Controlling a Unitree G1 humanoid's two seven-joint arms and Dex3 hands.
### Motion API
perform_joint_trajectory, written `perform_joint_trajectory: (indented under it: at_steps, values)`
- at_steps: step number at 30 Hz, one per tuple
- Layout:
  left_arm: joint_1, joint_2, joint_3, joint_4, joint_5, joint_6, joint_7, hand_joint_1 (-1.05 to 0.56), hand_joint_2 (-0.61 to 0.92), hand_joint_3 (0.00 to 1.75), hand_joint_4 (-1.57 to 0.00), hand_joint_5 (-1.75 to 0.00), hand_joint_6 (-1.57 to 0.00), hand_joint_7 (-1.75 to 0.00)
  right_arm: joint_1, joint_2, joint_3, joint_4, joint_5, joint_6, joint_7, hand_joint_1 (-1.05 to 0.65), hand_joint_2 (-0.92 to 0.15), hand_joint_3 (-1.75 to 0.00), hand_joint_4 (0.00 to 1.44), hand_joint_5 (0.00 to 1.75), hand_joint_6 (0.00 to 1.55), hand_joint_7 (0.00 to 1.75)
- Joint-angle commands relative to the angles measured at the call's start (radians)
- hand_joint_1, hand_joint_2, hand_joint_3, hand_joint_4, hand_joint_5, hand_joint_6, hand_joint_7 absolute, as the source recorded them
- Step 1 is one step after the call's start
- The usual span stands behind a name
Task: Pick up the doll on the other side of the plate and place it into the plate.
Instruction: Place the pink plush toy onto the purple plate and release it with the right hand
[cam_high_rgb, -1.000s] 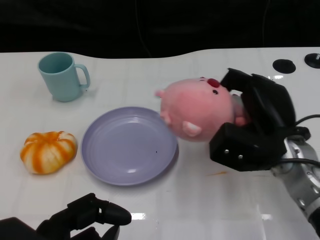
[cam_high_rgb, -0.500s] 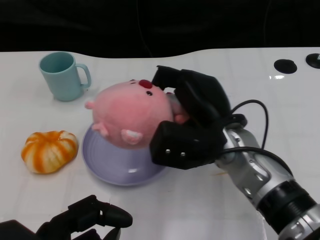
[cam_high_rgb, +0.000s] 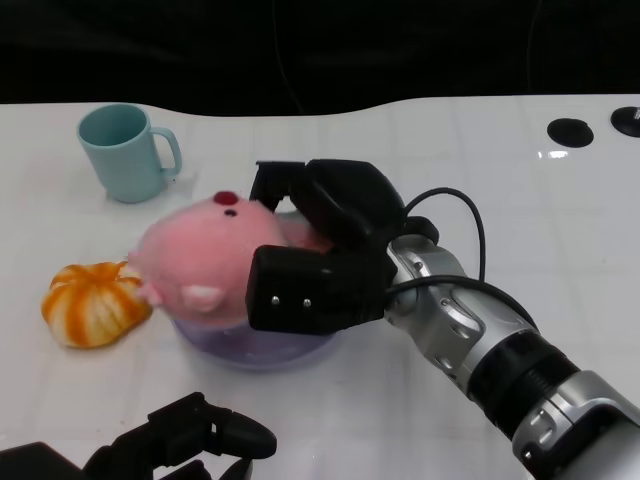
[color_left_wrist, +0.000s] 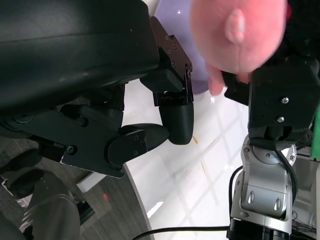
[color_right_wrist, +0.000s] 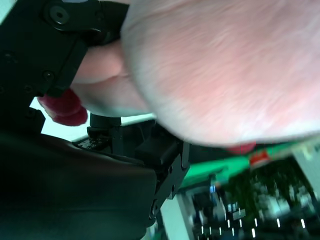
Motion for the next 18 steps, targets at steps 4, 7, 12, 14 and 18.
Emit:
perform_joint_trajectory:
  at_steps: [4,7,12,14,18]
  values:
    - [0.002,0.004,0.009,-0.014,0.002,-0.001,0.006,-0.22,0.80,0.74,-0.55,-1.73,-0.54,-1.28,-0.019,-0.059,0.065,-0.142,-0.049,0.088,0.217,-0.67,-0.91,-0.13,0.10,0.52,0.33,0.01]
    - [0.003,0.004,0.012,-0.014,0.003,-0.001,0.007,-0.22,0.80,0.73,-0.55,-1.73,-0.54,-1.27,-0.008,-0.076,0.078,-0.212,-0.061,0.119,0.290,-0.82,-0.92,-0.15,0.01,0.39,0.19,0.01]
    - [-0.001,0.009,0.020,-0.006,0.000,-0.009,-0.001,-0.21,0.80,0.72,-0.55,-1.73,-0.54,-1.27,-0.002,-0.103,0.086,-0.309,-0.059,0.150,0.396,-0.95,-0.92,-0.15,0.00,0.14,0.02,0.00]
    - [-0.003,0.010,0.022,-0.004,0.000,-0.008,-0.003,-0.21,0.80,0.72,-0.55,-1.74,-0.54,-1.27,0.006,-0.117,0.087,-0.356,-0.063,0.160,0.423,-0.96,-0.92,-0.15,0.00,0.13,0.01,0.00]
    - [-0.007,0.011,0.024,-0.003,0.000,0.000,0.000,-0.21,0.80,0.72,-0.55,-1.74,-0.55,-1.27,0.041,-0.146,0.072,-0.467,-0.056,0.176,0.458,-0.96,-0.92,-0.16,0.00,0.13,0.04,0.02]
